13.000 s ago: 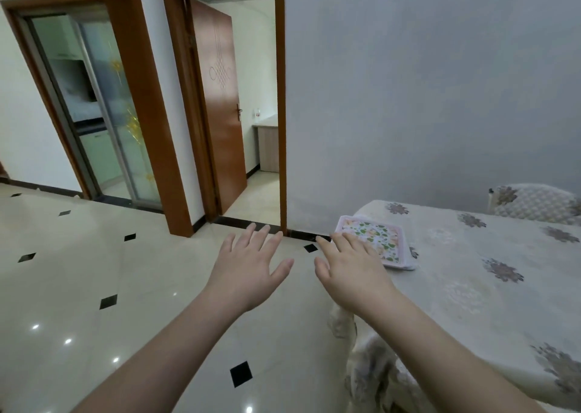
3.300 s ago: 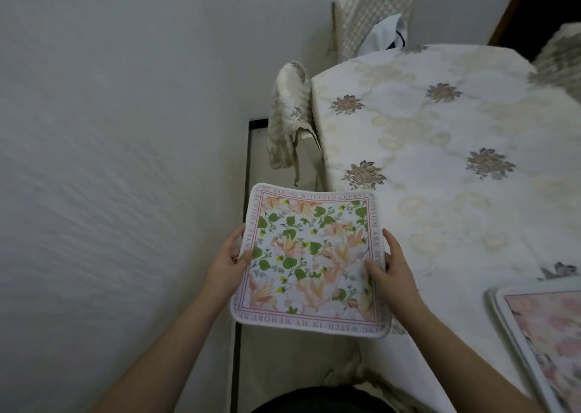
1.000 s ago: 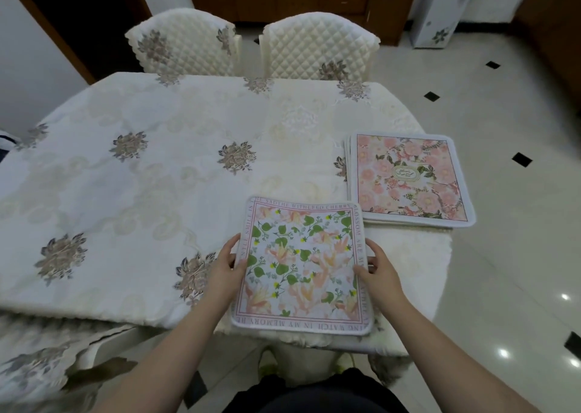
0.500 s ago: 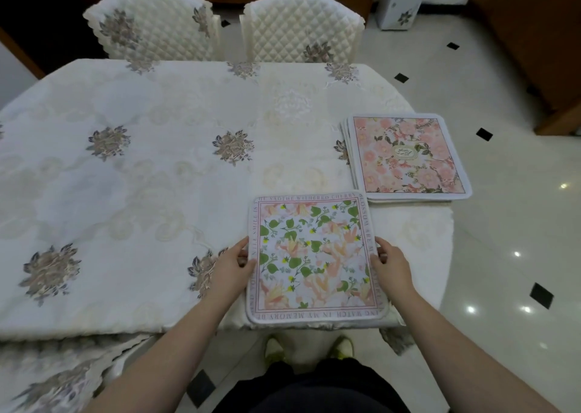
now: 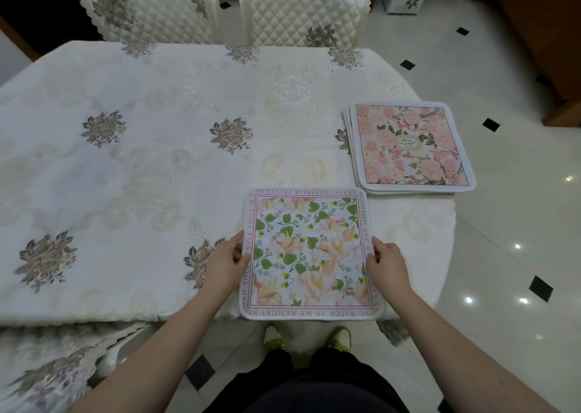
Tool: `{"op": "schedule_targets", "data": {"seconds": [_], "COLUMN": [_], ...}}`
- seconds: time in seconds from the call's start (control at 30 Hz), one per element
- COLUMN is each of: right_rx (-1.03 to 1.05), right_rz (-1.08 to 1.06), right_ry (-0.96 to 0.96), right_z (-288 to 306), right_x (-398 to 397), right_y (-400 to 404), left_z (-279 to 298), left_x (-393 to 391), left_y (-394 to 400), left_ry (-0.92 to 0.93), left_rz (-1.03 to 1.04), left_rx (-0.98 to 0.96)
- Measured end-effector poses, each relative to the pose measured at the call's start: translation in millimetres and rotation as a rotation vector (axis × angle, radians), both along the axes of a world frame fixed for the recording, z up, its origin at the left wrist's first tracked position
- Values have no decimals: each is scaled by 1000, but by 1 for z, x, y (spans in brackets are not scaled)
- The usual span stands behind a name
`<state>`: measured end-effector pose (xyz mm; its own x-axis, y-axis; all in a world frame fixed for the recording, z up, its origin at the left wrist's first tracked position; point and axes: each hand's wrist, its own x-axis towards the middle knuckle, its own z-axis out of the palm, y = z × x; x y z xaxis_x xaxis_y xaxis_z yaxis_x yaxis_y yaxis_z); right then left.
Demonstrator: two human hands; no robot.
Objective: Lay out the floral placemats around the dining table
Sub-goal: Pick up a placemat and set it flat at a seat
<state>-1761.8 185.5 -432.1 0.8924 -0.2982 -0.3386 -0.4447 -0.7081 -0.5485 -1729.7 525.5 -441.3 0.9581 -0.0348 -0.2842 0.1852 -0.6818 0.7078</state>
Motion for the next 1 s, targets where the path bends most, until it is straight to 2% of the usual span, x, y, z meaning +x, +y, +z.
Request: {"op": "schedule_targets", "data": {"seconds": [0.57, 0.73, 0.8, 1.0], "right_rx": [40, -137, -156, -118], "right_rz": [48, 41, 68, 325], "right_ry": [-40, -69, -108, -185], "right_z": [-5, -3, -1, -5], "right_x": [21, 32, 43, 83], "right_y": [0, 2, 13, 68], "left_z": [5, 1, 2, 2], "left_x": [15, 21, 30, 68], "left_y": [2, 0, -9, -57], "left_ry": [37, -64, -149, -332], "left_rz": [124, 267, 213, -187], "left_rx": [24, 90, 122, 236]}}
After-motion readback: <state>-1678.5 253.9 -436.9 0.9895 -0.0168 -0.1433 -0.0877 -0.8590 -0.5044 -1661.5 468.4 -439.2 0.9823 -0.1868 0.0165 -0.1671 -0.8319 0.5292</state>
